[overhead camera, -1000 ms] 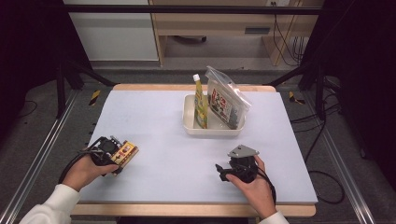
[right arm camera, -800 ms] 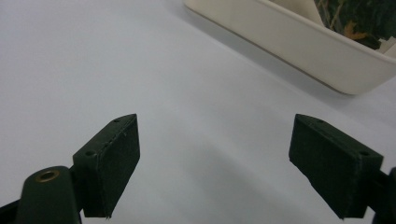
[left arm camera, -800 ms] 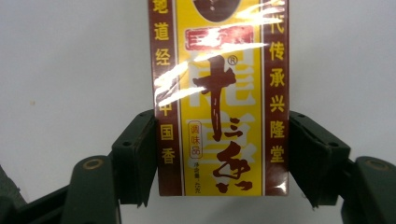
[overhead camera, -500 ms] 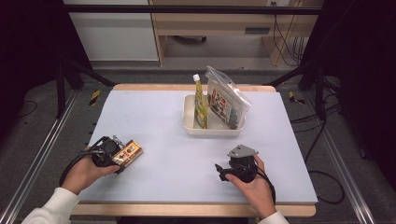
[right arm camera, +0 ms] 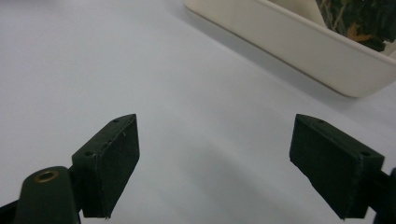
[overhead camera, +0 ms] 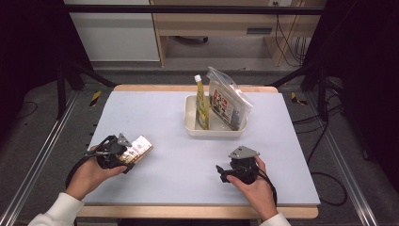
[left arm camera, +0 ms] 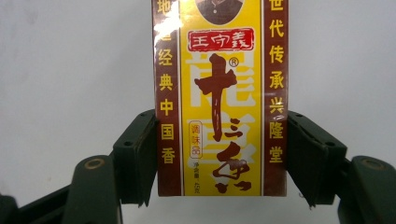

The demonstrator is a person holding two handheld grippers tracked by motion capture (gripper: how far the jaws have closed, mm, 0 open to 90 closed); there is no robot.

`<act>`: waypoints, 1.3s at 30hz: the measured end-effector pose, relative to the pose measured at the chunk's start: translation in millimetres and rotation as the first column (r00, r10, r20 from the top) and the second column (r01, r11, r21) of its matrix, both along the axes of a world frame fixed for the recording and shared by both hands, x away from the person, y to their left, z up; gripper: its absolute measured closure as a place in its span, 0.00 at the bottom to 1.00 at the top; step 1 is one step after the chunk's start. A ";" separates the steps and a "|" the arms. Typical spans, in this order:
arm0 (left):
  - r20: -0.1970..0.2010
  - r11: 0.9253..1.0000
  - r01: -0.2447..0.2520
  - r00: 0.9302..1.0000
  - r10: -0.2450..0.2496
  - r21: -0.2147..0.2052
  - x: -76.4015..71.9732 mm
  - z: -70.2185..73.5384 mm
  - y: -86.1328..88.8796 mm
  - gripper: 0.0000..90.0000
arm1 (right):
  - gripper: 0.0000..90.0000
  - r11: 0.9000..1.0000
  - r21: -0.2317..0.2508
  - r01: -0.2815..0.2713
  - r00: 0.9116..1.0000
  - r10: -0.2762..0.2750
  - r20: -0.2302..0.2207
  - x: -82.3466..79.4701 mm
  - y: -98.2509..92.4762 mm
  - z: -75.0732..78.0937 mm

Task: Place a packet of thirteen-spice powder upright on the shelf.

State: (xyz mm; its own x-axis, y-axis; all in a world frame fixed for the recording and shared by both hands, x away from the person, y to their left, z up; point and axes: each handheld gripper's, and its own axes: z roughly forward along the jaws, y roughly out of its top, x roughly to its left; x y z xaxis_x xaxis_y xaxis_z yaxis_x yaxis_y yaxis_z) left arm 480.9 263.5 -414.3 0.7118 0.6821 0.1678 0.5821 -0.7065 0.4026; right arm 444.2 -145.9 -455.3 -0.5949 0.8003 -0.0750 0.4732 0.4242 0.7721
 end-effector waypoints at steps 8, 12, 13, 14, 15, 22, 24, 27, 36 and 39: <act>0.072 0.997 0.071 0.995 -0.069 -0.037 -7.4 7.2 -23.5 0.36 | 0.21 1.000 0.010 0.020 1.000 -0.020 0.009 0.1 -2.0 0.1; 0.117 0.993 0.107 0.988 -0.099 -0.058 -12.5 12.0 -33.4 0.36 | 0.23 1.000 0.018 0.020 1.000 -0.020 0.015 0.4 -1.6 1.5; 0.139 0.992 0.113 0.985 -0.104 -0.059 -13.8 12.9 -35.8 0.36 | 0.23 0.999 0.027 0.017 1.000 -0.018 0.011 -0.2 -0.8 2.6; 0.144 0.991 0.117 0.984 -0.107 -0.061 -14.1 13.2 -36.7 0.36 | 0.26 0.999 0.033 0.010 1.000 -0.010 0.017 -0.8 -0.5 4.0; 0.154 0.991 0.121 0.982 -0.111 -0.059 -14.7 13.7 -38.2 0.36 | 0.27 0.999 0.043 0.009 1.000 -0.009 0.015 -1.5 -0.4 5.2; 0.234 0.979 0.158 0.964 -0.125 -0.131 -14.2 12.2 -52.8 0.36 | 0.35 0.987 0.156 -0.034 0.999 0.027 0.046 -7.2 5.5 25.5; 0.251 0.975 0.175 0.958 -0.136 -0.139 -12.4 11.2 -57.9 0.36 | 0.37 0.986 0.162 -0.044 0.998 0.036 0.054 -6.1 8.8 30.7; 0.274 0.965 0.190 0.952 -0.137 -0.179 -8.3 10.1 -62.2 0.36 | 0.39 0.983 0.169 -0.068 0.997 0.059 0.054 1.3 17.9 41.0; 0.333 0.961 0.226 0.928 -0.164 -0.157 -14.3 0.5 -71.3 0.36 | 0.43 0.974 0.199 -0.104 0.994 0.094 0.063 30.0 49.9 75.0; 0.345 0.956 0.246 0.921 -0.179 -0.160 -20.4 -3.2 -71.7 0.36 | 0.43 0.966 0.231 -0.117 0.993 0.105 0.061 32.7 59.7 82.3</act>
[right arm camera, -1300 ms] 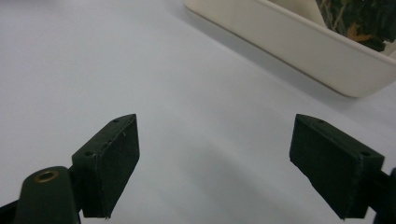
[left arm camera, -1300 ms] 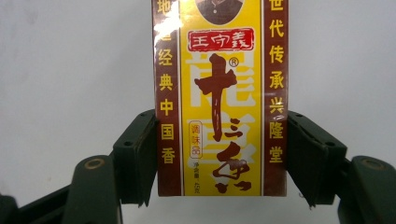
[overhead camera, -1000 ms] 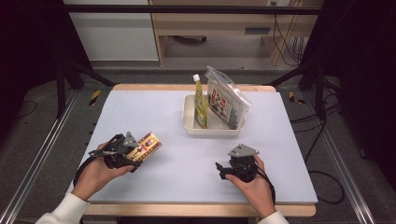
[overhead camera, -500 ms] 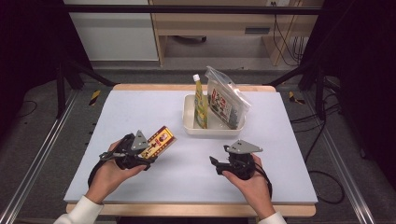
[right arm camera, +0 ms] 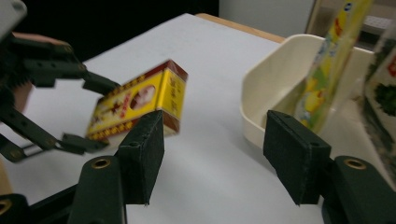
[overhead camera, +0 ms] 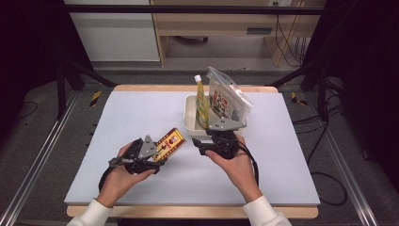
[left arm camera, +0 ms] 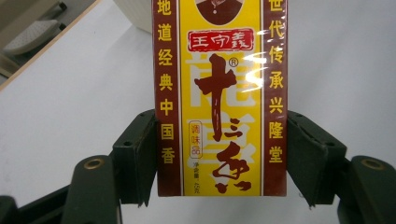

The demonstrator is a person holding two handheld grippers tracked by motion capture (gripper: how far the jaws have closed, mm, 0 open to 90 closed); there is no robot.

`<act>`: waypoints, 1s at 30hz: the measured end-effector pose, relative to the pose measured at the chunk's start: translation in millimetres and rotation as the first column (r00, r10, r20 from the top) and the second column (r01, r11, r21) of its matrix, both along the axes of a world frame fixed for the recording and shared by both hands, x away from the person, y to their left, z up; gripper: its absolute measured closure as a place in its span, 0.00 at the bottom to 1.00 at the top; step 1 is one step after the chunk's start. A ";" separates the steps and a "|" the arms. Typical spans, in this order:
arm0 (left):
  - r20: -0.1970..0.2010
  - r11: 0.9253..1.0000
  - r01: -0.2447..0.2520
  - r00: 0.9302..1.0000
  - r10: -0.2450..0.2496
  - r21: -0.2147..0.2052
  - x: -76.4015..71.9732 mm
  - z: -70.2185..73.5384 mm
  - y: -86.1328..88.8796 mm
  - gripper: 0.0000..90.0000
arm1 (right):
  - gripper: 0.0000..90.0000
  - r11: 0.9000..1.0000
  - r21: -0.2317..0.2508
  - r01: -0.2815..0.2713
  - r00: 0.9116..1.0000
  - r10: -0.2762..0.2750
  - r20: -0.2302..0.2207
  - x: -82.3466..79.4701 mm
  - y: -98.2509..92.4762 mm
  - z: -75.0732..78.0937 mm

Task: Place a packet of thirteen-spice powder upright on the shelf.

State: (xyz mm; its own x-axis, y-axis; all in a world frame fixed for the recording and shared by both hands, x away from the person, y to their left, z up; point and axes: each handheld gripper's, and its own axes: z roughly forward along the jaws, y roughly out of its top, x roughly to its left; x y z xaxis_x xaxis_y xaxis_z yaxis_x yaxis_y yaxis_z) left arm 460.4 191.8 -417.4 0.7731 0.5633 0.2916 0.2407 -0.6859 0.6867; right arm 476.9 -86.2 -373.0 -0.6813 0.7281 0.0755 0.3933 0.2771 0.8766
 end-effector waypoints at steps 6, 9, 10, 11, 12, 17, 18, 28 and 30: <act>0.020 1.000 -0.011 1.000 0.012 -0.013 -6.5 -4.7 -0.5 0.36 | 0.43 0.998 0.040 -0.045 0.998 0.047 -0.049 -8.4 9.9 -7.9; 0.036 1.000 0.002 0.999 -0.002 -0.014 -8.0 -5.0 -3.6 0.36 | 0.42 0.997 0.055 -0.054 0.995 0.059 -0.083 -8.0 13.1 -15.7; 0.038 1.000 0.005 0.999 -0.004 -0.014 -8.8 -5.1 -5.0 0.36 | 0.42 0.996 0.062 -0.057 0.994 0.062 -0.090 -7.5 13.5 -17.3; 0.043 1.000 0.009 0.999 -0.008 -0.012 -9.4 -5.3 -6.2 0.36 | 0.42 0.995 0.076 -0.061 0.992 0.068 -0.102 -7.1 13.7 -19.0; 0.043 1.000 0.014 0.999 -0.014 -0.011 -9.7 -5.6 -7.6 0.36 | 0.42 0.994 0.085 -0.063 0.991 0.072 -0.112 -6.4 14.1 -20.4; 0.052 1.000 0.025 0.998 -0.025 -0.010 -11.7 -7.7 -13.7 0.36 | 0.41 0.992 0.102 -0.070 0.986 0.084 -0.141 -3.7 15.3 -26.4; 0.054 1.000 0.029 0.998 -0.028 -0.011 -12.6 -7.7 -14.8 0.36 | 0.41 0.992 0.107 -0.069 0.985 0.085 -0.150 -3.7 15.7 -27.4; 0.087 0.998 0.057 0.995 -0.054 -0.035 -18.8 -7.6 -24.9 0.36 | 0.41 0.982 0.165 -0.095 0.971 0.128 -0.204 -1.7 19.6 -35.6; 0.088 0.997 0.061 0.995 -0.056 -0.045 -19.7 -7.8 -26.5 0.36 | 0.41 0.979 0.181 -0.093 0.969 0.131 -0.211 -1.0 18.7 -35.8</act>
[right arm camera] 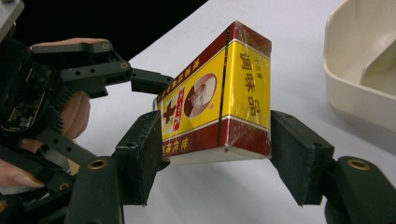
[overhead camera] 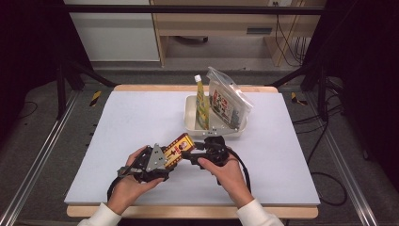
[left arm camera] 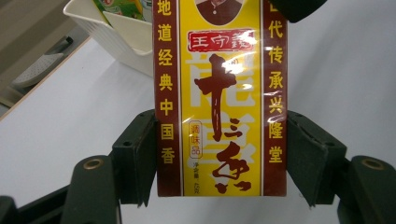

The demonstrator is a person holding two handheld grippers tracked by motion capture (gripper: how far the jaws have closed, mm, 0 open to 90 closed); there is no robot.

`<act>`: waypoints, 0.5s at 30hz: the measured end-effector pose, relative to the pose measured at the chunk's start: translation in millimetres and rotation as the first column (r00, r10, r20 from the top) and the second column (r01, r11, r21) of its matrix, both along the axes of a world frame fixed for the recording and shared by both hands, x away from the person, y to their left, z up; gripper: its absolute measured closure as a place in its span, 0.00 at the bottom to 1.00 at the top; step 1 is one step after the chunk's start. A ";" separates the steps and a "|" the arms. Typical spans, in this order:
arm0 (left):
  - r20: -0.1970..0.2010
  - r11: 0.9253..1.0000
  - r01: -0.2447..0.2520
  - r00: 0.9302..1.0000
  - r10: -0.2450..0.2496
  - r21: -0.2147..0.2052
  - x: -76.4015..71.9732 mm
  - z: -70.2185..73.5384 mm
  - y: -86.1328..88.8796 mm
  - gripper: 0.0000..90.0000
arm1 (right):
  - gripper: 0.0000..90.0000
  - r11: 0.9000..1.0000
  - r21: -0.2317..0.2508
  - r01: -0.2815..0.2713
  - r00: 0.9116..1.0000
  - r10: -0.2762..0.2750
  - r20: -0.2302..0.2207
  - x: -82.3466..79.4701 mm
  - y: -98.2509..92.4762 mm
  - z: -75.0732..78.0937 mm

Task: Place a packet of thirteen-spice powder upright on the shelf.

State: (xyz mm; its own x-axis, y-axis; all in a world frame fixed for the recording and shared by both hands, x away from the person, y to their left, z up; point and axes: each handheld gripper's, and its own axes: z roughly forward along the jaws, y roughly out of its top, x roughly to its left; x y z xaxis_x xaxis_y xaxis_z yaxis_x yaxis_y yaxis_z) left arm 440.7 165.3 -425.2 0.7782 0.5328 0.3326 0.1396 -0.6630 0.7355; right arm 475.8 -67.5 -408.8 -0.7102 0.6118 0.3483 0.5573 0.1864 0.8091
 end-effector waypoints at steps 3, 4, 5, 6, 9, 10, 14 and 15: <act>0.006 1.000 0.013 1.000 -0.013 -0.002 -1.2 -0.9 -2.8 0.36 | 0.42 1.000 0.022 0.002 1.000 -0.001 -0.015 1.1 -1.5 -0.9; 0.007 1.000 0.014 1.000 -0.014 -0.003 -1.4 -1.0 -3.4 0.36 | 0.43 0.999 0.036 0.000 1.000 0.001 -0.022 1.7 -2.2 -1.5; 0.006 1.000 0.014 1.000 -0.014 -0.008 -1.5 -1.3 -4.0 0.36 | 0.44 0.999 0.043 -0.001 1.000 0.002 -0.026 1.9 -2.4 -1.9; 0.007 1.000 0.014 1.000 -0.014 -0.011 -1.7 -1.4 -4.6 0.36 | 0.44 0.999 0.045 0.000 1.000 0.001 -0.028 2.1 -2.6 -2.4; 0.009 1.000 0.015 1.000 -0.014 -0.020 -1.6 -1.1 -5.1 0.36 | 0.47 0.999 0.053 0.000 0.999 0.002 -0.041 2.6 -2.4 -4.7; 0.008 1.000 0.014 1.000 -0.013 -0.026 -1.6 -1.2 -5.0 0.36 | 0.49 0.999 0.053 0.001 0.999 0.002 -0.044 2.6 -2.1 -5.6; 0.005 0.999 0.011 1.000 -0.011 -0.036 -1.1 -2.4 -5.3 0.36 | 0.55 0.998 0.064 0.005 0.998 -0.002 -0.055 3.0 -1.3 -7.4; -0.002 0.999 0.012 1.000 -0.012 -0.041 -0.3 -2.8 -4.7 0.36 | 0.55 0.998 0.066 0.009 0.998 -0.005 -0.055 3.1 -1.3 -7.5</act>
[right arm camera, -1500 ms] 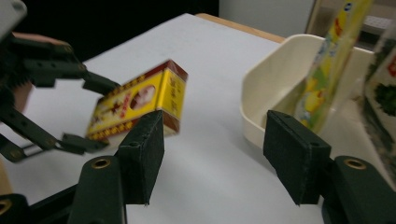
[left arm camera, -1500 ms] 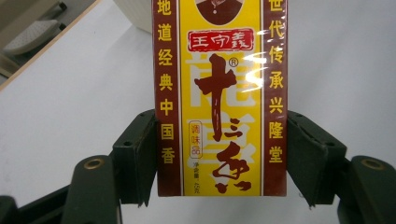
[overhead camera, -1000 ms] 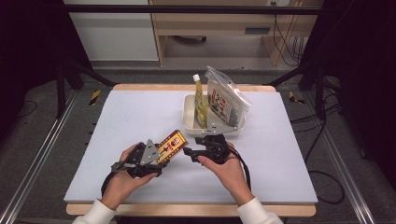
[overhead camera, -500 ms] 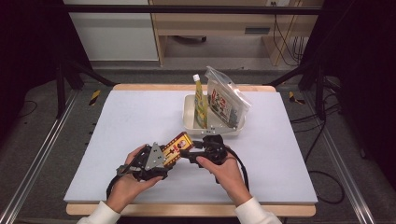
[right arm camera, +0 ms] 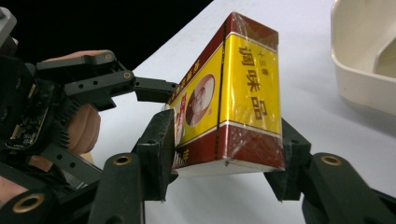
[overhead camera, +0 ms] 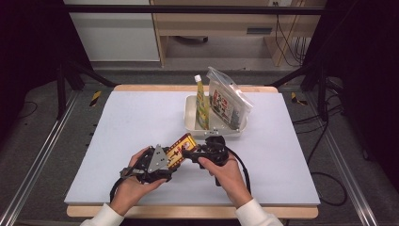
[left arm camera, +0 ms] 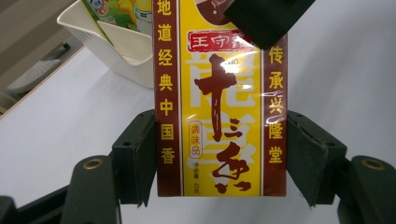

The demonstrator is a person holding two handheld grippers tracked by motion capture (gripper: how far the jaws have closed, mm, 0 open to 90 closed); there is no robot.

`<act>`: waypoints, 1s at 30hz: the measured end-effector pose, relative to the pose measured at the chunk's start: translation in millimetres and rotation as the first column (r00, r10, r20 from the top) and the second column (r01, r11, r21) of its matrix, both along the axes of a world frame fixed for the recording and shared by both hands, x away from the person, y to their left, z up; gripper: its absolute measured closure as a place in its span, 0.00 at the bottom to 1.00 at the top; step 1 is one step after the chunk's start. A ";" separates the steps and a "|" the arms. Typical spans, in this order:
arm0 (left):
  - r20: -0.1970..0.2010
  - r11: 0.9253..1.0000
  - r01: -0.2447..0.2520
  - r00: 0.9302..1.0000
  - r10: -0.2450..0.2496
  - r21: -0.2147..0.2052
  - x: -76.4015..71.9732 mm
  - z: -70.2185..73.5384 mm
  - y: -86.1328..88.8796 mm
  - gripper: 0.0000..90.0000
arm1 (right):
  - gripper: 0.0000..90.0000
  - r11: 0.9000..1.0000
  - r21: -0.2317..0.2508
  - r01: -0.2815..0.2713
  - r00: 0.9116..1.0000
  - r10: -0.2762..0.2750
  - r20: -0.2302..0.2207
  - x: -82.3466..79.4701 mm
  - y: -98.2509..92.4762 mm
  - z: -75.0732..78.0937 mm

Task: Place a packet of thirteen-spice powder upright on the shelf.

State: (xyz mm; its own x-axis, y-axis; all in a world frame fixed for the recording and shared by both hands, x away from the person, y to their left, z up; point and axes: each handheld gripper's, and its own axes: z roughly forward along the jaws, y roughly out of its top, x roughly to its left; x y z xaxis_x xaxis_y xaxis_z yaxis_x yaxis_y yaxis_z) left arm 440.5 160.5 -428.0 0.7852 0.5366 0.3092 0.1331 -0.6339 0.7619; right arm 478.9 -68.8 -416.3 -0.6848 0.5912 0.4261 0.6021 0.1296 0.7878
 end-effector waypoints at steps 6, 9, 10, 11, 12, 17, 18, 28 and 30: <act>0.000 1.000 -0.002 1.000 0.002 0.000 0.7 -2.1 -1.4 0.36 | 0.57 1.000 0.013 0.020 1.000 -0.020 -0.004 0.9 -0.2 -1.4; -0.001 1.000 -0.004 1.000 0.004 0.002 0.8 -2.9 -1.3 0.36 | 0.59 0.999 0.022 0.024 1.000 -0.024 -0.011 0.4 0.0 -1.7; -0.002 1.000 -0.004 1.000 0.004 0.003 0.9 -3.2 -1.3 0.36 | 0.61 0.999 0.029 0.025 1.000 -0.025 -0.011 0.4 -0.2 -1.8; -0.001 1.000 -0.007 1.000 0.007 0.008 1.3 -4.1 -1.7 0.36 | 0.65 0.998 0.054 0.029 0.999 -0.028 -0.021 0.2 -1.4 -2.3; -0.003 1.000 -0.007 1.000 0.007 0.007 1.6 -4.7 -2.0 0.36 | 0.66 0.997 0.064 0.030 0.999 -0.029 -0.027 0.5 -2.0 -2.8; -0.008 1.000 -0.010 1.000 0.010 0.009 3.3 -7.1 -2.3 0.35 | 0.72 0.995 0.092 0.024 0.999 -0.021 -0.041 0.1 -2.6 -2.9; -0.010 1.000 -0.011 1.000 0.011 0.011 4.0 -7.8 -2.6 0.35 | 0.73 0.996 0.088 0.026 0.999 -0.023 -0.032 -0.5 -1.9 -2.6; -0.041 0.997 -0.060 0.997 0.058 -0.040 7.5 -9.4 4.3 0.20 | 0.75 0.993 0.075 0.092 0.996 -0.093 0.012 -1.8 -9.0 3.4; -0.053 0.995 -0.071 0.996 0.068 -0.064 8.1 -7.9 8.1 0.16 | 0.75 0.992 0.064 0.112 0.993 -0.114 0.036 -2.0 -12.9 5.7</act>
State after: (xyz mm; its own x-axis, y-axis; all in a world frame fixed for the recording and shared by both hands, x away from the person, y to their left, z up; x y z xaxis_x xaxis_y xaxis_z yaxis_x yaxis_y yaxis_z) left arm 448.5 168.7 -435.9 0.7587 0.6086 0.2324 0.2144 -0.5701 0.7931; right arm 476.9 -81.6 -410.6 -0.6321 0.6392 0.4380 0.5785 0.0132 0.8156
